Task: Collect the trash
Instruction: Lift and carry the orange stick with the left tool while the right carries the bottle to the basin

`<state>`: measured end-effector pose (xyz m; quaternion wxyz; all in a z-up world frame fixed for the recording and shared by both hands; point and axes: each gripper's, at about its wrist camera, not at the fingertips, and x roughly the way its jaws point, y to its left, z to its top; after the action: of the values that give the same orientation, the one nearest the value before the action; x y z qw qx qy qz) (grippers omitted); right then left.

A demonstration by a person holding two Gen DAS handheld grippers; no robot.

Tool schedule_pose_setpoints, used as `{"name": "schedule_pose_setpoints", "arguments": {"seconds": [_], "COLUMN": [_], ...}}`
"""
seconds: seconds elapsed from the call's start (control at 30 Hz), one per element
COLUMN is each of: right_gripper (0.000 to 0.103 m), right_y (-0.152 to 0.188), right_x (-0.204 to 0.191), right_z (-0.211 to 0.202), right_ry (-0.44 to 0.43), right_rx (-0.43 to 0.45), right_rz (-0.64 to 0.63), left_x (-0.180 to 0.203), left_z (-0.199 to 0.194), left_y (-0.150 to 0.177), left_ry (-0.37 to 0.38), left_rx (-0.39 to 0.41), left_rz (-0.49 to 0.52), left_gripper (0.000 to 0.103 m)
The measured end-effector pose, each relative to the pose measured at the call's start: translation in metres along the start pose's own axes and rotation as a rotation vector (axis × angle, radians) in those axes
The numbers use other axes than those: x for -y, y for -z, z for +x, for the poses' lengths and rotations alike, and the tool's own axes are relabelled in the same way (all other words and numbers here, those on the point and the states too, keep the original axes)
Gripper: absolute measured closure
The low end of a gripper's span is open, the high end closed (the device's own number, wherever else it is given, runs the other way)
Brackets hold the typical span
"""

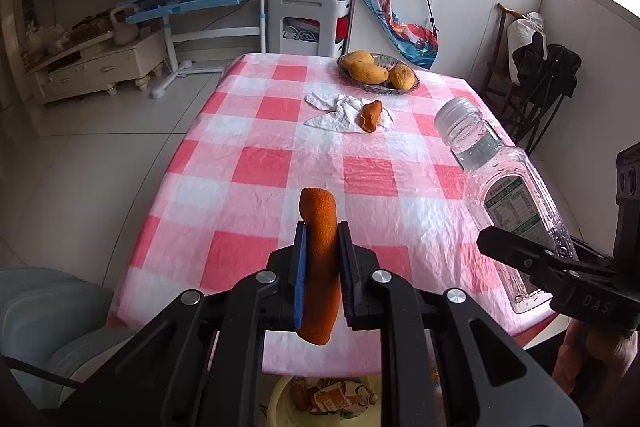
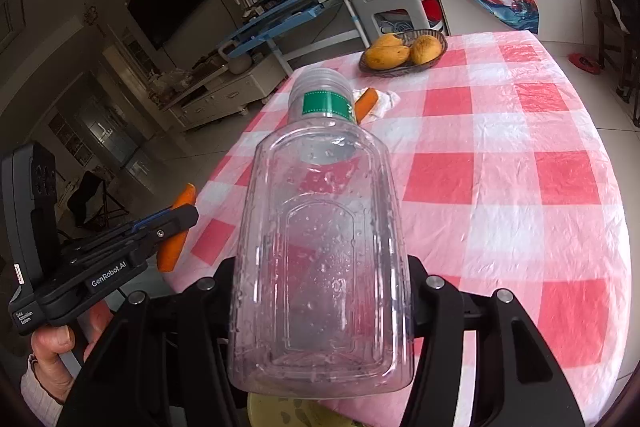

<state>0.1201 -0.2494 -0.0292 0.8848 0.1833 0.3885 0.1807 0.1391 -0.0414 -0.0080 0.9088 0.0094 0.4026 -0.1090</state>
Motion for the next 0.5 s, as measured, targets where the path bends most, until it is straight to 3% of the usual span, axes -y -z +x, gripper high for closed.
{"name": "schedule_pose_setpoints", "arguments": {"seconds": [0.5], "right_gripper": [0.048], "right_y": [0.055], "right_x": [-0.030], "right_z": [-0.019], "right_ry": [-0.052], "right_rx": [-0.028], "right_rz": [-0.019], "left_x": [-0.018], "left_z": [-0.055], "left_y": [0.050], "left_ry": [-0.028], "left_rx": [0.033], "left_rz": [-0.041], "left_gripper": [0.088]}}
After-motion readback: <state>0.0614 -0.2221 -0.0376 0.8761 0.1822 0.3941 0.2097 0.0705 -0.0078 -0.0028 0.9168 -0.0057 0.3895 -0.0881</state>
